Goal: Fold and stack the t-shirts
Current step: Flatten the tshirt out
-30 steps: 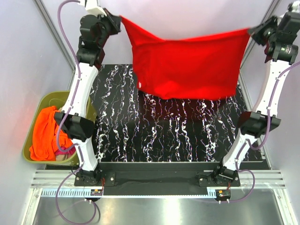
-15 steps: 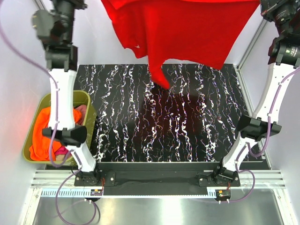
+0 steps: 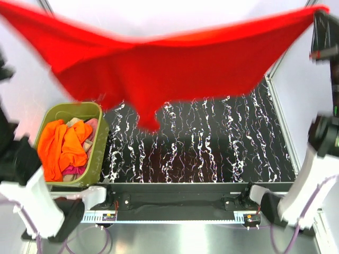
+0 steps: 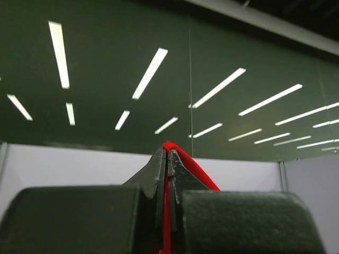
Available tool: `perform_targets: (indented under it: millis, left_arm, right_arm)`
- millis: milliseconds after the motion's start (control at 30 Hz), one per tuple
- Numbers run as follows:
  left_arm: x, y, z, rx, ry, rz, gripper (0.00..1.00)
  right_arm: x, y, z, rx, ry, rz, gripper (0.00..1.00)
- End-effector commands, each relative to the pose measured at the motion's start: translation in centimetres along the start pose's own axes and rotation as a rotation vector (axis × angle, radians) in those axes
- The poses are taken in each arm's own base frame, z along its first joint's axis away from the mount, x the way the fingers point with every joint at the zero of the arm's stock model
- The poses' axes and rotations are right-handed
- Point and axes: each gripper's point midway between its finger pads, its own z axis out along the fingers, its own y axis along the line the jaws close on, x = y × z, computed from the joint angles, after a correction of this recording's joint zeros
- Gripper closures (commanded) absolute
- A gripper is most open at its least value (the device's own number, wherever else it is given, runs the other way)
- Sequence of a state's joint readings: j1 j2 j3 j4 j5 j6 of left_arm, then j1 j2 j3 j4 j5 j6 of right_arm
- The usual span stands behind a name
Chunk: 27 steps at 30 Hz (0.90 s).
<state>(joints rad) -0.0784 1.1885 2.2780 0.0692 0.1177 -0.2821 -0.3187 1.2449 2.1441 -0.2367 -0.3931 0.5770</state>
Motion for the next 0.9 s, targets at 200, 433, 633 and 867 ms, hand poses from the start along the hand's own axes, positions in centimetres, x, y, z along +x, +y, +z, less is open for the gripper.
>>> perform_targets:
  millis: [200, 433, 633, 867]
  left_arm:
    - [8.0, 3.3, -2.4, -0.110, 0.175, 0.015, 1.00]
    - [23.6, 7.3, -6.1, -0.176, 0.410, -0.021, 1.00]
    - [42.1, 11.7, -13.4, -0.246, 0.691, -0.062, 1.00]
    - [63.9, 16.2, -22.1, -0.292, 0.996, -0.158, 1.00]
  right_arm:
    - [3.8, -1.8, -3.8, 0.087, 0.049, 0.015, 1.00]
    - [16.8, -10.5, -4.0, 0.229, 0.298, 0.161, 1.00]
    - [30.8, -20.1, -4.8, 0.355, 0.491, 0.264, 1.00]
    - [44.0, -30.3, -2.9, 0.435, 0.649, 0.351, 1.00]
